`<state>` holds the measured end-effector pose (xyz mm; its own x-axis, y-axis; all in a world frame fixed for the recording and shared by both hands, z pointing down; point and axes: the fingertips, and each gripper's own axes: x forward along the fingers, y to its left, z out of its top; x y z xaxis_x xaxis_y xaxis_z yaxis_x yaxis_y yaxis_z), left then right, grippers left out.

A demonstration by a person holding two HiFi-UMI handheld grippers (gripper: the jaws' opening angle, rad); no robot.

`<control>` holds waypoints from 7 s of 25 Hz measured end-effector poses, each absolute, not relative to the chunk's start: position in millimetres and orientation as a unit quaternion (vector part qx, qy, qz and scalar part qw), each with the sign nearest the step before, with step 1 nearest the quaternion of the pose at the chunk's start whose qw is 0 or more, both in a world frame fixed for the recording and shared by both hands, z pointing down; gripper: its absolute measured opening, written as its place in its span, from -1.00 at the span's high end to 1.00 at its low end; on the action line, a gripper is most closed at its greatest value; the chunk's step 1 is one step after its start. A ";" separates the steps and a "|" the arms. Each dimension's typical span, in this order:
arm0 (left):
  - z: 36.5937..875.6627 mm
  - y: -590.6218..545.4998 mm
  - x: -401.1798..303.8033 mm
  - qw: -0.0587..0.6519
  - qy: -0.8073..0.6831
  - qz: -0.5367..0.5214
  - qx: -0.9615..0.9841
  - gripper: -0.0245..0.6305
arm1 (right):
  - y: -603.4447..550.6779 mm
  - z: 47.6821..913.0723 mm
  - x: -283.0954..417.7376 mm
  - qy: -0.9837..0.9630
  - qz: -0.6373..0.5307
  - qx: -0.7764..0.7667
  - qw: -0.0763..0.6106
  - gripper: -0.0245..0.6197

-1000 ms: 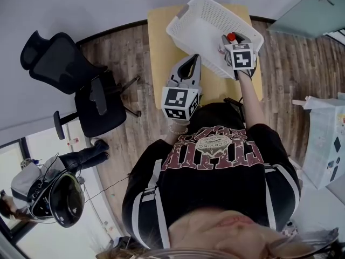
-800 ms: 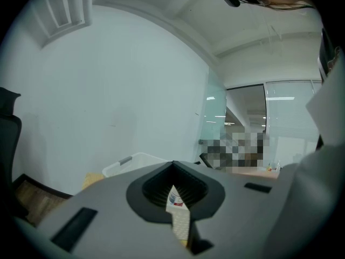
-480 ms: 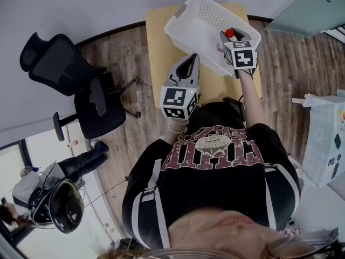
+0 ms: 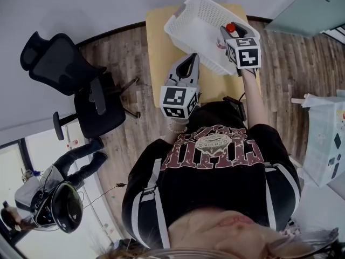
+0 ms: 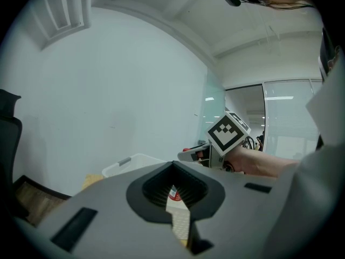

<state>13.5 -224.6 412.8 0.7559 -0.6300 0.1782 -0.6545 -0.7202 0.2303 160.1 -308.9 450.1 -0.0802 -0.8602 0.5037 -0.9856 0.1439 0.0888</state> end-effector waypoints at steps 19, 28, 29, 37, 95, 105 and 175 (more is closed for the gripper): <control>409.6 -214.8 7.0 0.139 -0.355 0.036 0.924 0.78 | -293.0 380.7 142.3 -0.752 0.090 0.624 0.192 0.40; 411.6 -216.2 -3.4 0.142 -0.364 0.033 0.920 0.78 | -285.9 348.5 118.4 -0.779 0.071 0.600 0.167 0.40; 411.5 -215.3 -4.2 0.142 -0.365 0.033 0.919 0.78 | -284.1 343.9 115.6 -0.783 0.069 0.597 0.162 0.40; 414.5 -213.4 -12.3 0.146 -0.377 0.032 0.914 0.78 | -276.6 321.3 95.1 -0.805 0.050 0.574 0.145 0.40; 426.6 -200.5 -65.1 0.147 -0.485 0.048 0.861 0.78 | -260.3 388.7 -24.7 -0.910 0.075 0.382 0.143 0.40; 429.6 -195.6 -73.3 0.151 -0.499 0.050 0.852 0.78 | -256.8 435.8 -33.0 -0.907 0.097 0.368 0.178 0.40; 437.6 -188.4 -73.4 0.158 -0.494 0.057 0.853 0.78 | -227.1 541.5 -36.4 -0.886 0.116 0.392 0.220 0.40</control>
